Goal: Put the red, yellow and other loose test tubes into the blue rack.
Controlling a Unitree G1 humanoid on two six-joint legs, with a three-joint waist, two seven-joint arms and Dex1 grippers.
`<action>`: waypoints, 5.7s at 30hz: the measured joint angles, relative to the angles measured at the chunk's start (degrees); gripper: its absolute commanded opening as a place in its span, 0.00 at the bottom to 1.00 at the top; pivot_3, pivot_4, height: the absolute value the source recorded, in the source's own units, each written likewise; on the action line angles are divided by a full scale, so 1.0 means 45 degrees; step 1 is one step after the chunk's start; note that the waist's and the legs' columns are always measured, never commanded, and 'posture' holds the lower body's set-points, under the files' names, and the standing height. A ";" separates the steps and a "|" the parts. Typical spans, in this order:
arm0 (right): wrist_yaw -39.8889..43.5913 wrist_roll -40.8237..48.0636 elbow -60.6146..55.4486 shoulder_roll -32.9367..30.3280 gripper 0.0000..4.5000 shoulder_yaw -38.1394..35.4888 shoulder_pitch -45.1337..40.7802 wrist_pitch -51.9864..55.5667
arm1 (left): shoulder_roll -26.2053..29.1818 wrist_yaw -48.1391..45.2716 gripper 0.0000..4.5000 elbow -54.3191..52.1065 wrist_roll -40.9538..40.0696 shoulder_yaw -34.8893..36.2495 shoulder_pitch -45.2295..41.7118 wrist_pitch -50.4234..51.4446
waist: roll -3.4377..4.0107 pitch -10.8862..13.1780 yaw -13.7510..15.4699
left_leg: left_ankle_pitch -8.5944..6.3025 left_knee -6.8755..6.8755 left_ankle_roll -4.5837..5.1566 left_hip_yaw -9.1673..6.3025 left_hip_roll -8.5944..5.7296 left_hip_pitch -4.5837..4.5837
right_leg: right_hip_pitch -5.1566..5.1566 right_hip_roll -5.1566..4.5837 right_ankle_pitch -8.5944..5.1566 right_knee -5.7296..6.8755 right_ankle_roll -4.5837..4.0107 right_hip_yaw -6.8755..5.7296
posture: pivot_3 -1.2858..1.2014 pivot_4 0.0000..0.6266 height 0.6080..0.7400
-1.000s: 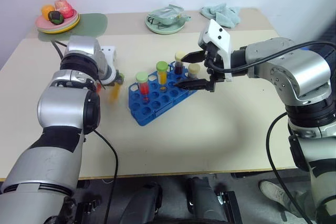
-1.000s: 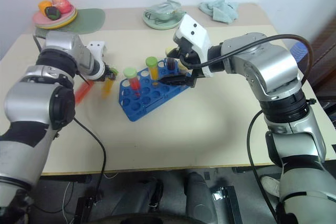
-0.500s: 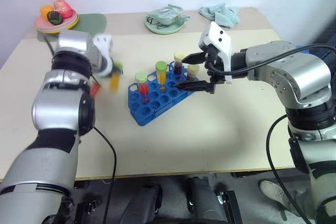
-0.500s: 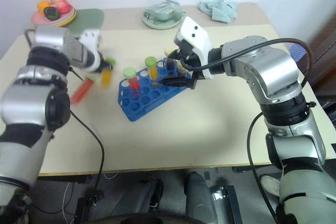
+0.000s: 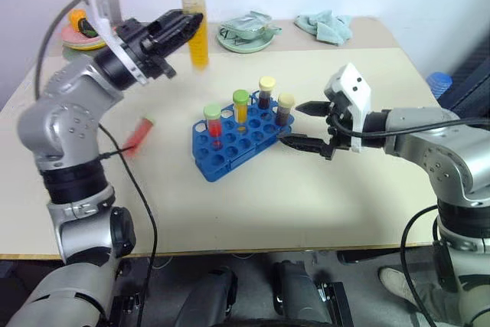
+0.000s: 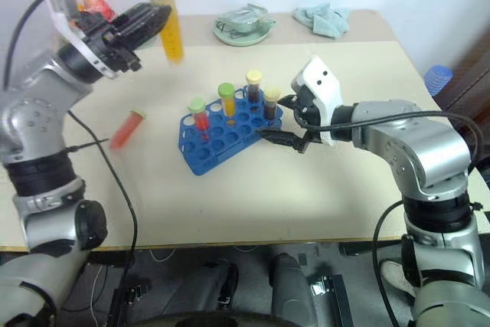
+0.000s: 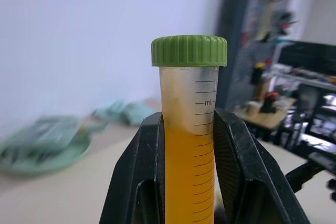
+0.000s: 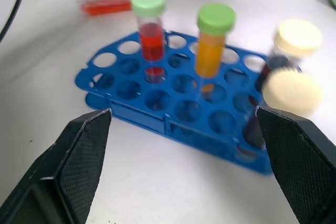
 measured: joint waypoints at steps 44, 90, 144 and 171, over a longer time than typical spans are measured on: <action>-0.4630 0.3086 -0.3969 0.1369 1.00 -0.3042 0.3520 0.1320 | -0.3192 0.0967 0.15 0.1618 0.3348 -0.4705 0.4947 -0.8625 | 0.0008 -0.0009 0.0046 | -0.0015 -0.0016 0.0026 0.0036 0.0007 0.0021 | 0.0012 0.0002 0.0001 -0.0022 0.0003 0.0016 | 0.52 0.24 1.00; -0.5948 0.4509 -0.4184 0.0633 1.00 -0.3298 0.4386 0.0249 | -0.4279 0.1796 0.15 0.5538 0.5286 -0.5198 0.3866 -1.1932 | 0.0006 -0.0015 0.0268 | -0.0025 -0.0019 0.0044 0.0041 0.0007 0.0033 | 0.0031 0.0001 0.0002 -0.0041 0.0005 0.0019 | 0.52 0.24 1.00; -0.7288 0.4952 -0.4479 0.0377 1.00 -0.2994 0.5556 -0.1154 | -0.3860 0.0220 0.15 0.6184 0.3981 -0.4635 0.3929 -1.1524 | 0.0010 -0.0053 0.0285 | -0.0041 -0.0216 0.0068 0.0044 0.0040 0.0365 | 0.0359 0.0030 0.0001 -0.0241 0.0019 0.0034 | 0.52 0.24 1.00; -0.7812 0.5268 -0.5298 0.0376 1.00 -0.2747 0.6771 -0.1570 | -0.3855 -0.0889 0.15 0.7377 0.3876 -0.4521 0.3026 -1.1551 | 0.0008 -0.0054 0.0345 | -0.0048 -0.0215 0.0079 0.0041 0.0041 0.0372 | 0.0375 0.0032 -0.0003 -0.0253 0.0025 0.0033 | 0.52 0.24 1.00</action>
